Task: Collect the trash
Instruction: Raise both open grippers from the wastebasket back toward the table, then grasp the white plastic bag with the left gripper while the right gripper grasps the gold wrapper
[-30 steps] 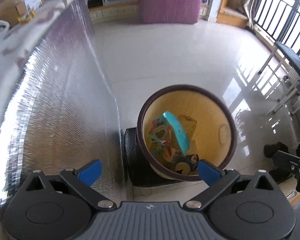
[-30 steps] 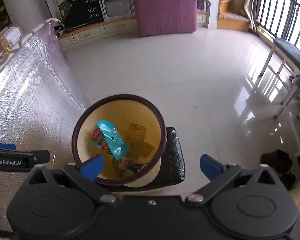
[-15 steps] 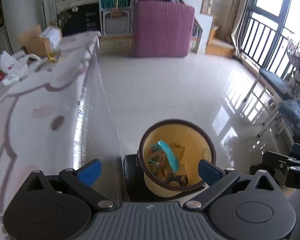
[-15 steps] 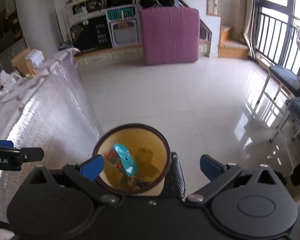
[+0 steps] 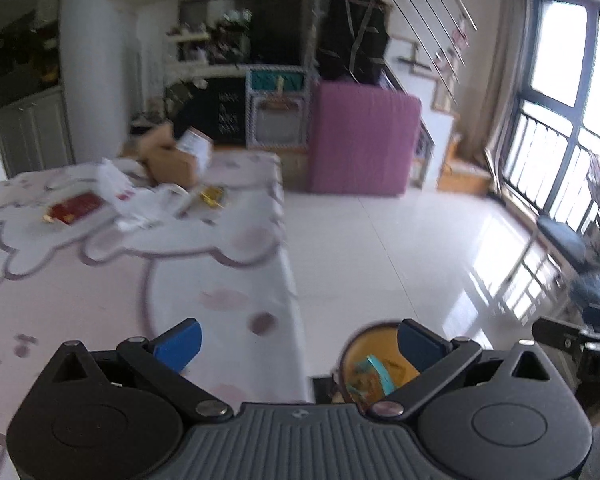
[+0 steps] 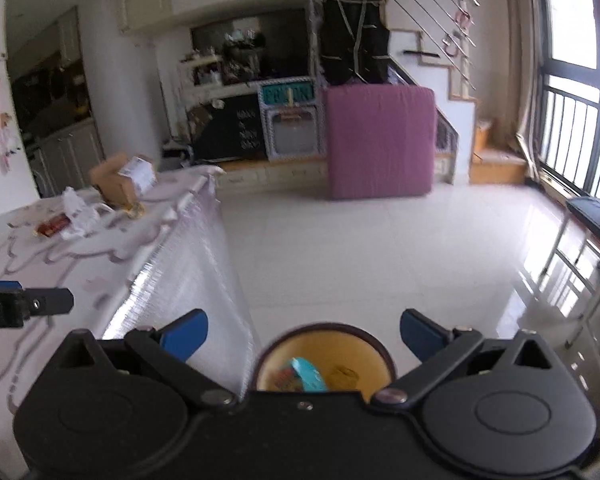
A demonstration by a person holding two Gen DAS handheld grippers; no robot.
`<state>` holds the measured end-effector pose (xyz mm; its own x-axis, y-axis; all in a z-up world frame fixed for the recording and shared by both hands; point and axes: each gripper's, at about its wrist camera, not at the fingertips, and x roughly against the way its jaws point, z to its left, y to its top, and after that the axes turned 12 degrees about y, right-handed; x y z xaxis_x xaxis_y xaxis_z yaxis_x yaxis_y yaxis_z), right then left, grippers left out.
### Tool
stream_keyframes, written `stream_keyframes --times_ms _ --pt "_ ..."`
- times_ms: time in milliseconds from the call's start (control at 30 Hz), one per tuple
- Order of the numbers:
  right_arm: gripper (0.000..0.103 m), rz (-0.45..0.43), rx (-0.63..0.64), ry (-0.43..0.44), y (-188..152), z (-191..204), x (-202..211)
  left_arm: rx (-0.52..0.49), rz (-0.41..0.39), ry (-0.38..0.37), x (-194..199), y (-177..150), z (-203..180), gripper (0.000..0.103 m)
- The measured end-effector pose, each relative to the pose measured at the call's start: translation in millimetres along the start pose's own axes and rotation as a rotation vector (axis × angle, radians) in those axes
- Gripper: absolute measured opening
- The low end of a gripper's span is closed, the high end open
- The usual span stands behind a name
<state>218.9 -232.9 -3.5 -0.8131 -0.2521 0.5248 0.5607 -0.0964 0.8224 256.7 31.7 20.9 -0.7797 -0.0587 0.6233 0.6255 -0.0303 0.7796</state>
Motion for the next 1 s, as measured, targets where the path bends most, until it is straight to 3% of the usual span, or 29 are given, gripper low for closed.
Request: stream_keyframes --times_ms 367,600,800,1000 --pt "0.103 -0.080 0.091 0.100 25 71 -33 0.052 -0.171 0.132 4 25 88 0.103" --pt "0.103 -0.119 0.138 0.163 50 110 -76 0.052 -0.260 0.179 -23 48 121 0.103" --pt "0.103 -0.161 0.161 0.197 66 136 -120 0.117 -0.265 0.166 -73 71 138 0.103" --pt "0.103 -0.127 0.156 0.209 79 145 -172 0.123 -0.232 0.132 -134 82 138 0.103"
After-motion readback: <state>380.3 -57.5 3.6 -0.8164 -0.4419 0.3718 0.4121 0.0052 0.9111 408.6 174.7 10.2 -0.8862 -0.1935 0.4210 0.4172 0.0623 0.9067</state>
